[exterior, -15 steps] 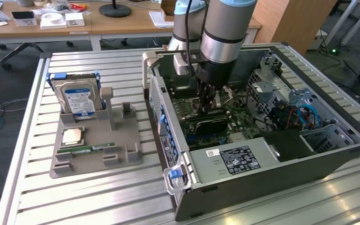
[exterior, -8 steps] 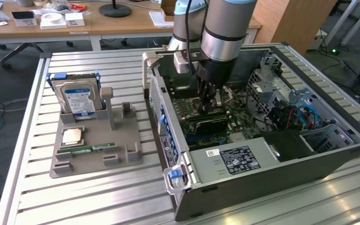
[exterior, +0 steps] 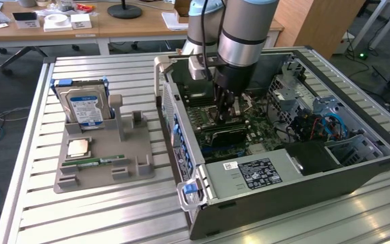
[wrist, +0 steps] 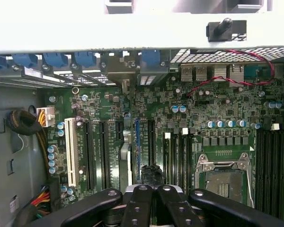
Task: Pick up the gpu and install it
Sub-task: 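Press down on the gpu until it lock into place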
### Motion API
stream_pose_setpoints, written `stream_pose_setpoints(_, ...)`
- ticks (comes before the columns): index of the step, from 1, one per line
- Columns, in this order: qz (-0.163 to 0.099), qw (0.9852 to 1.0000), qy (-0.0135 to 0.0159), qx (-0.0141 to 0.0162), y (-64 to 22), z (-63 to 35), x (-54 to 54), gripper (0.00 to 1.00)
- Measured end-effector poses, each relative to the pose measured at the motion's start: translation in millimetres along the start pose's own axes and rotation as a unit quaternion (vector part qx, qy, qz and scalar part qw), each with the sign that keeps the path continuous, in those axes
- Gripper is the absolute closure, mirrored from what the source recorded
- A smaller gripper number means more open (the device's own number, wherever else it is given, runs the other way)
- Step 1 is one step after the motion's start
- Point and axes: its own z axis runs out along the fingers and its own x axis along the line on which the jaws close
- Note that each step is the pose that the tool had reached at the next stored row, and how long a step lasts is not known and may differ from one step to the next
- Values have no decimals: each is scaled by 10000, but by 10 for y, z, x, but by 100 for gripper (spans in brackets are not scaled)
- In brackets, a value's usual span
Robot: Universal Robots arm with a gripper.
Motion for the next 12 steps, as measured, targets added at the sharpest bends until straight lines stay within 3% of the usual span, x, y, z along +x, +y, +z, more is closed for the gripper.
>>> stream_pose_setpoints(12, 1, 10000, -1, 1, -24, 0, 71, 89)
